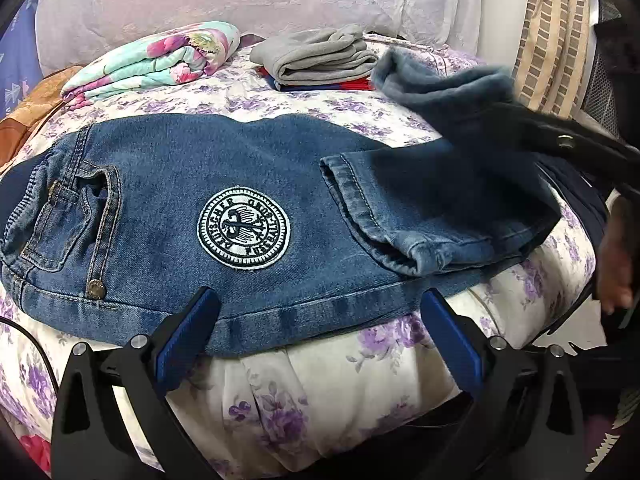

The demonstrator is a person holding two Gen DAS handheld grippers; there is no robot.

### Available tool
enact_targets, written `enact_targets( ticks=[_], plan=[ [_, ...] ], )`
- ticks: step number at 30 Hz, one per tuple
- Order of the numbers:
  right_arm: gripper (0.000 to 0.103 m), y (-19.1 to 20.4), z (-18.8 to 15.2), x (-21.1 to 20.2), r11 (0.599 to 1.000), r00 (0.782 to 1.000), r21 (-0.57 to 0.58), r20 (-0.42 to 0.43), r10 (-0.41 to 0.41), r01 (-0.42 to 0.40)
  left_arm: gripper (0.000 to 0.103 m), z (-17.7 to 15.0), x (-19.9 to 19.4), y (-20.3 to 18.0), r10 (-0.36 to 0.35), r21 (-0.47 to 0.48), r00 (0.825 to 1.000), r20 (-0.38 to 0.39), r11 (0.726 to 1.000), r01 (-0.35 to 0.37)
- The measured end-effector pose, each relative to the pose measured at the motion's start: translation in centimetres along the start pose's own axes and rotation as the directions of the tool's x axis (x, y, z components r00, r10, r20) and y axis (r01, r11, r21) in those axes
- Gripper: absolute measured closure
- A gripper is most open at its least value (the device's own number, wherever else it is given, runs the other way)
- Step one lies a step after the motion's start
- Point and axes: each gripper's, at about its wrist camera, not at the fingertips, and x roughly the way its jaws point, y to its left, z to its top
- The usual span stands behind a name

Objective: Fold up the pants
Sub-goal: 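Lift the leg hems with the right gripper and fold them toward the waistband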

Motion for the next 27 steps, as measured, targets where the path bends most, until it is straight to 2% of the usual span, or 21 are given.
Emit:
enact_targets(
  ticks=[2, 4, 6, 8, 9, 12, 15, 18, 21, 22, 23, 24, 25, 27],
  plan=[
    [0.087, 1.1, -1.0, 1.9, 0.999, 0.996, -0.040, -0.084, 0.024, -0.028, 0.004, 0.0, 0.1, 0.0, 0.000, -0.003, 1.000, 0.000, 1.000, 0.000],
    [0.086, 1.5, -2.5, 4.5, 0.997, 0.986, -0.081, -0.165, -0.017, 0.003, 0.004, -0.1, 0.0, 0.1, -0.003, -0.005, 1.000, 0.001, 1.000, 0.003],
    [0.082, 1.2, -3.6, 5.8, 0.997, 0.979, -0.079, -0.202, -0.019, 0.003, 0.004, -0.2, 0.0, 0.1, 0.000, 0.000, 1.000, -0.001, 1.000, 0.000],
    [0.080, 1.3, -3.6, 5.4, 0.996, 0.982, -0.084, -0.188, -0.009, -0.007, 0.004, -0.2, 0.0, 0.0, 0.003, 0.004, 1.000, -0.003, 1.000, -0.003],
    [0.072, 1.6, -3.5, 5.0, 0.995, 0.984, -0.098, -0.177, -0.010, -0.007, 0.004, -0.2, 0.0, 0.1, 0.002, 0.004, 1.000, -0.004, 1.000, -0.002],
    [0.067, 1.9, -3.2, 4.4, 0.991, 0.985, -0.133, -0.167, -0.036, 0.013, 0.004, -0.2, 0.0, 0.0, 0.004, 0.003, 1.000, -0.002, 1.000, -0.004],
    [0.048, 2.4, -3.5, 4.2, 0.985, 0.986, -0.173, -0.164, -0.033, 0.004, 0.004, -0.5, -0.1, -0.4, 0.033, 0.031, 0.999, -0.012, 0.999, -0.032],
    [0.040, 3.2, -3.6, 3.9, 0.973, 0.986, -0.231, -0.160, -0.056, 0.018, 0.005, -1.0, -0.6, -0.7, 0.058, 0.061, 0.998, -0.019, 0.997, -0.057],
    [0.042, 3.4, -3.7, 5.3, 0.960, 0.975, -0.269, -0.180, -0.128, 0.076, 0.005, -1.4, -0.7, -0.2, 0.094, 0.060, 0.995, -0.027, 0.994, -0.093],
    [0.057, 3.1, -3.8, 5.8, 0.957, 0.968, -0.272, -0.193, -0.160, 0.104, 0.005, -1.5, -0.7, 0.0, 0.090, 0.056, 0.996, -0.029, 0.995, -0.088],
    [0.060, 2.8, -4.0, 6.5, 0.952, 0.957, -0.277, -0.214, -0.197, 0.134, 0.005, -1.4, -1.1, 0.1, 0.079, 0.046, 0.997, -0.018, 0.996, -0.078],
    [0.065, 2.5, -4.0, 6.7, 0.955, 0.954, -0.264, -0.225, -0.197, 0.135, 0.005, -1.4, -1.2, 0.1, 0.077, 0.046, 0.997, -0.014, 0.996, -0.076],
    [0.076, 2.1, -3.8, 6.4, 0.964, 0.959, -0.232, -0.220, -0.180, 0.128, 0.005, -1.4, -1.3, 0.0, 0.079, 0.048, 0.997, -0.013, 0.996, -0.078],
    [0.082, 1.2, -3.0, 5.0, 0.983, 0.974, -0.150, -0.183, -0.133, 0.106, 0.005, -1.4, -1.5, 0.0, 0.074, 0.050, 0.997, -0.010, 0.996, -0.074]
  ],
)
